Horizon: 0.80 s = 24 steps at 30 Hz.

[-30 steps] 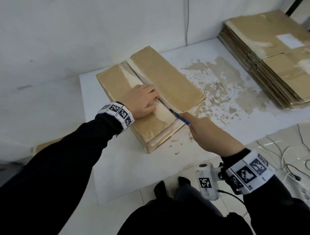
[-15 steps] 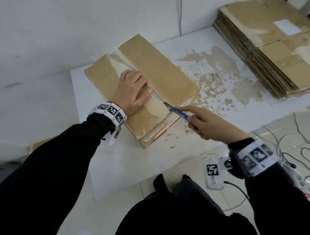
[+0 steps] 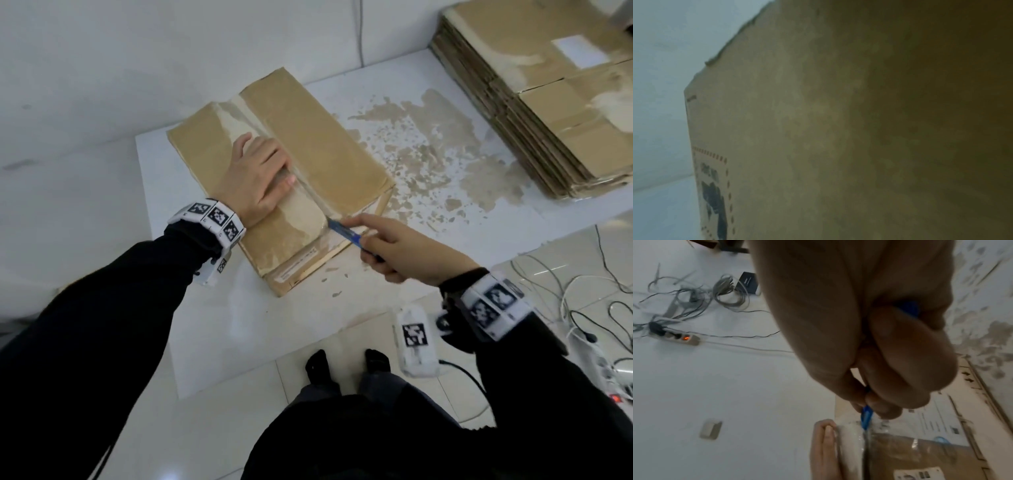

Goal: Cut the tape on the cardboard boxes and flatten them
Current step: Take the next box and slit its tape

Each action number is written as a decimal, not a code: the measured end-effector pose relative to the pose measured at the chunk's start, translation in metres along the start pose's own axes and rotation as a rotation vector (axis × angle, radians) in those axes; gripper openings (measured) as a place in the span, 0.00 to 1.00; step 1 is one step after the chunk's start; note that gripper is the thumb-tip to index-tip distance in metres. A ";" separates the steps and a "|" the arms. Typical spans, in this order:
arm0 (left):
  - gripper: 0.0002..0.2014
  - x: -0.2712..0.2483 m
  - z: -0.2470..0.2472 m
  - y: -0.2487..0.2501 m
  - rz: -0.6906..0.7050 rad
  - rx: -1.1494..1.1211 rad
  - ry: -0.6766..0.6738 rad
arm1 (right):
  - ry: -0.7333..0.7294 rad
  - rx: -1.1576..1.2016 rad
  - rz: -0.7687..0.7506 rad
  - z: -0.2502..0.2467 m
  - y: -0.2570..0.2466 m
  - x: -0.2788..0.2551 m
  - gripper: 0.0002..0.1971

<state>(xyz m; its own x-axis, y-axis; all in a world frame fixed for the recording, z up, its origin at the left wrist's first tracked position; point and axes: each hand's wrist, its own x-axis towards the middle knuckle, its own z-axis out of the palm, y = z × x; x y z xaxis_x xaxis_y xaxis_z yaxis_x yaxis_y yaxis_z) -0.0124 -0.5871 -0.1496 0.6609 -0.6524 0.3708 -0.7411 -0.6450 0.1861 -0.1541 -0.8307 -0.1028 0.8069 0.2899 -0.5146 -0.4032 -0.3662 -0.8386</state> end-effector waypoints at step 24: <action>0.15 -0.001 0.003 -0.004 0.017 -0.025 0.055 | 0.147 -0.421 -0.168 -0.003 -0.001 0.023 0.13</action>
<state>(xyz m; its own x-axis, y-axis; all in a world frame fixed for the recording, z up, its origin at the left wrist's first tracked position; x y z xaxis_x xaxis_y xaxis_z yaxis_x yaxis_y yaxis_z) -0.0099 -0.5844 -0.1533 0.6410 -0.6400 0.4237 -0.7556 -0.6232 0.2018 -0.1333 -0.8266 -0.1132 0.9106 0.2587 -0.3223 -0.0770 -0.6601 -0.7473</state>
